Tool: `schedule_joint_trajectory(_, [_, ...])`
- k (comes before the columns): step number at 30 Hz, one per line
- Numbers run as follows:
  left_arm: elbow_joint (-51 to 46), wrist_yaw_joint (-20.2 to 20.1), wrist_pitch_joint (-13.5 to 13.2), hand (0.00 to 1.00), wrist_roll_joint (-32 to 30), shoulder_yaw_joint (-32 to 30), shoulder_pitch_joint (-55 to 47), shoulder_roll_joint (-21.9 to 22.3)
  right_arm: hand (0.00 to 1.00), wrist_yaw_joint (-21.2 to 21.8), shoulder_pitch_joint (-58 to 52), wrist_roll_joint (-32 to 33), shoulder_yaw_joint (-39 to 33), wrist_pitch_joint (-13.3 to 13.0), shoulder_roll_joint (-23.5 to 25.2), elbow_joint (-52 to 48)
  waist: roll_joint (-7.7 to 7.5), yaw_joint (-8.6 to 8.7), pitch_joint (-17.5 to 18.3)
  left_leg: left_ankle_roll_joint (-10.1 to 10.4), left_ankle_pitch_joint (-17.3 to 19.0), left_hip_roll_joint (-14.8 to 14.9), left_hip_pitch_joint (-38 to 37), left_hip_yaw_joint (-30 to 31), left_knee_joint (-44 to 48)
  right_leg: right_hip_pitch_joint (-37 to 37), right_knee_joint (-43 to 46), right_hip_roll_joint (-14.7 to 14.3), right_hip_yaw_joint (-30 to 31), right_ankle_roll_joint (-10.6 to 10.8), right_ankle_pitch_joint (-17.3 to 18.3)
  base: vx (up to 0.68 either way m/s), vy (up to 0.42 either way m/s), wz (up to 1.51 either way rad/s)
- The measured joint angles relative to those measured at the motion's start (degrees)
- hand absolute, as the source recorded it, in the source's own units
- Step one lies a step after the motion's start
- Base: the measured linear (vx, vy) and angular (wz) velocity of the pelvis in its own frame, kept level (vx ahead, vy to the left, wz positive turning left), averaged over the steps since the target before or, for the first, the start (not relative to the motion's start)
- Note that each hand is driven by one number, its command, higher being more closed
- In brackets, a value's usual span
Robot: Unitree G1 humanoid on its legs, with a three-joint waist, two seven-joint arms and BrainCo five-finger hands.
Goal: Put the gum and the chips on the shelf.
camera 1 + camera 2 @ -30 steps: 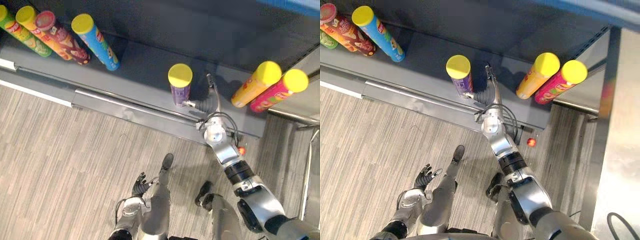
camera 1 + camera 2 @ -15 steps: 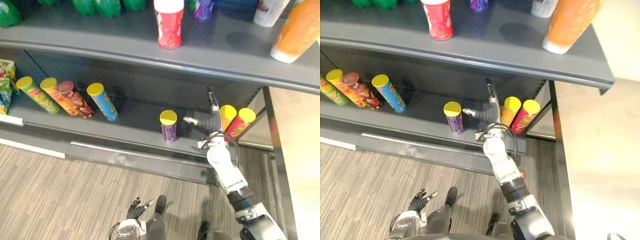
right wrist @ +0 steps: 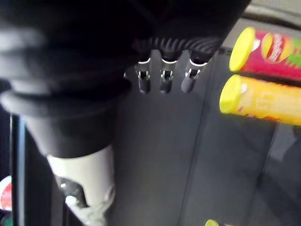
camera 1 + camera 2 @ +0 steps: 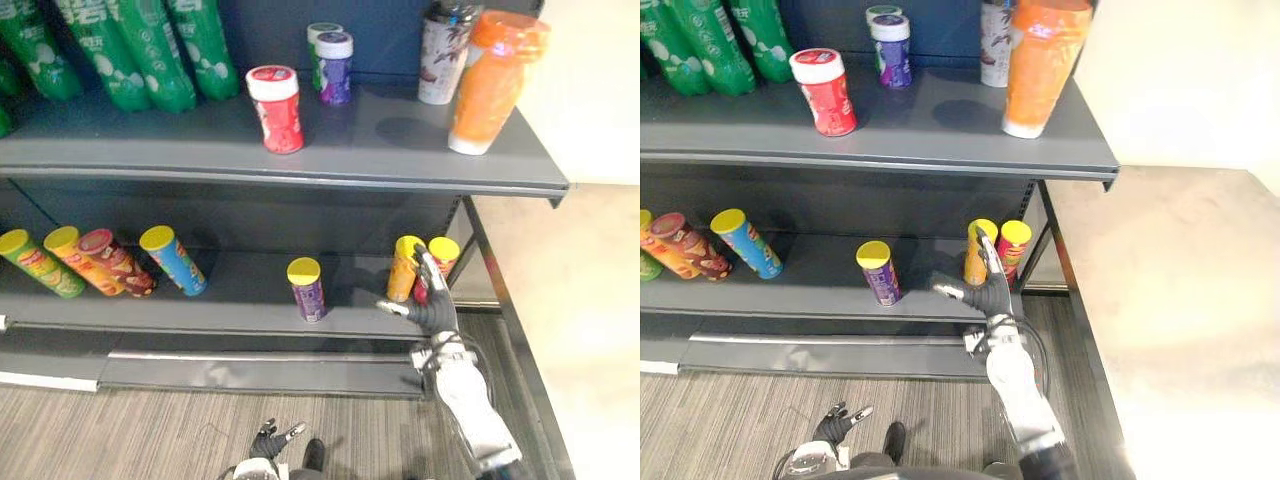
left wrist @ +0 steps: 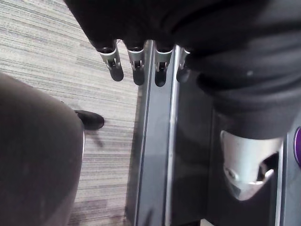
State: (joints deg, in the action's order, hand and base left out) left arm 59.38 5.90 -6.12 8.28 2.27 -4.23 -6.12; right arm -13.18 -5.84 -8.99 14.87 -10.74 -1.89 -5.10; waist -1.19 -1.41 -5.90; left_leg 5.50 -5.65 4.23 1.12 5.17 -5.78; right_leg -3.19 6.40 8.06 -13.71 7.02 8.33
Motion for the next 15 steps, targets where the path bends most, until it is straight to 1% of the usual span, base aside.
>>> schedule_joint_trajectory(2, [0.4, 0.0, -0.1, 0.0, 0.0, 0.0, -0.4, 0.2, 0.0, -0.3, -5.0, -0.4, -3.4, -0.2, 0.1, -1.8, 0.34, 0.37, 0.8, 0.1, 0.4, 0.2, -0.4, -0.5, 0.0, -0.3, -0.3, -0.2, 0.5, 0.1, 0.0, 0.01, -0.007, -0.11])
schedule_joint_trajectory(5, [1.5, 0.0, -0.4, 0.0, 0.0, -0.4, -0.5, 0.5, 0.0, -0.7, -9.1, -2.2, -8.1, -0.3, 0.2, -2.8, 0.8, 1.27, 1.3, 0.3, 0.9, 0.5, -0.5, -1.2, 0.0, 0.0, -0.4, -0.5, 1.1, 0.0, -0.1, 0.01, -0.011, -0.12])
schedule_joint_trajectory(7, [1.9, 0.0, -0.4, 0.0, -0.1, -0.4, -0.6, 0.6, 0.0, -1.9, -11.9, -2.8, -12.3, -0.5, 1.1, -3.8, 1.08, 1.78, 1.5, 0.4, 1.1, 0.6, -0.6, -1.5, 0.0, 0.0, -0.5, -0.8, 1.4, -0.1, -0.1, 0.02, -0.018, -0.1])
schedule_joint_trajectory(9, [2.2, 0.0, -0.5, 0.0, -0.1, -0.5, -0.9, 0.6, 0.0, -3.3, -14.4, -4.6, -17.2, -0.6, 1.8, -4.0, 1.32, 2.79, 1.7, 0.5, 1.3, 0.8, -0.5, -1.6, 0.0, 0.0, -0.8, -0.9, 1.5, -0.1, -0.1, 0.03, -0.013, -0.05])
schedule_joint_trajectory(11, [2.2, 0.0, -0.7, 0.0, -0.1, -0.5, -1.2, 0.9, 0.0, -4.7, -17.3, -4.7, -20.7, -0.6, 1.8, -3.9, 1.6, 3.0, 1.8, 0.3, 1.5, 0.9, -0.5, -2.2, 0.0, 0.1, -1.1, -1.1, 1.9, -0.1, -0.1, 0.05, -0.02, -0.12])
schedule_joint_trajectory(15, [2.1, -0.2, -0.9, 0.0, -0.1, -0.5, -1.7, 0.9, 0.0, -5.0, -20.1, -6.8, -21.7, -2.8, 1.6, -2.9, 1.55, 3.09, 2.7, 0.5, 2.0, 1.1, -0.6, -3.6, 0.0, 0.8, -1.2, -1.6, 3.3, -0.3, -0.2, 0.06, -0.018, -0.19])
